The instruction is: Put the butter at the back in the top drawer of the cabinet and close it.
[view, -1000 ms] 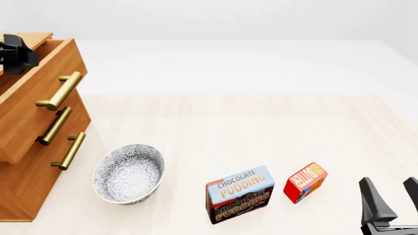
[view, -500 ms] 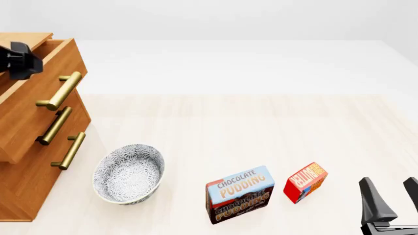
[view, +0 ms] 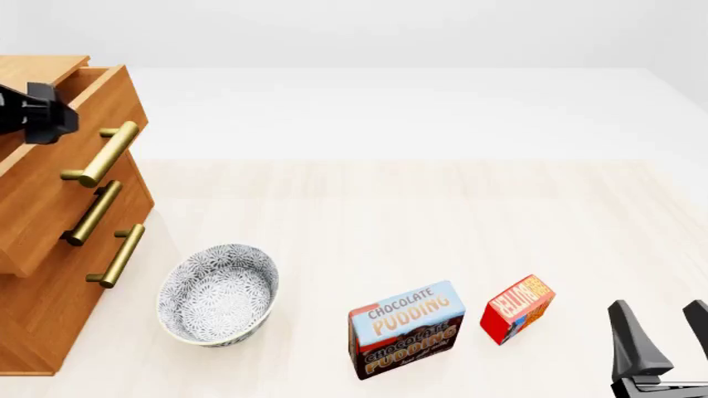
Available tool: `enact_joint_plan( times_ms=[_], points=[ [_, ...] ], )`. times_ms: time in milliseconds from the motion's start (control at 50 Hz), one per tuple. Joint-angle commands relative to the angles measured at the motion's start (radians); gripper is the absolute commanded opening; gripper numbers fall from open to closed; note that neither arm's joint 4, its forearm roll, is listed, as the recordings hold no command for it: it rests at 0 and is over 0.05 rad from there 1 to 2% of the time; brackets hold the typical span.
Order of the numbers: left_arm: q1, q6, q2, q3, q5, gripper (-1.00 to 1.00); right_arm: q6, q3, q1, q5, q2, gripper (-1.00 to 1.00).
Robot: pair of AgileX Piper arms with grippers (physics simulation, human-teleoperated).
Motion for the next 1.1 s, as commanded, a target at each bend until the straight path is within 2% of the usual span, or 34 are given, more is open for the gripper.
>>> enact_joint_plan(
  times_ms=[20, 1100],
  points=[
    [0.002, 0.0, 0.006, 0.015, -0.011, 1.0, 0.0, 0.0, 0.0, 0.0, 0.0, 1.0],
    [0.015, -0.002, 0.028, 0.104, -0.073, 1.0, 0.0, 0.0, 0.0, 0.0, 0.0, 1.0]
  ],
)
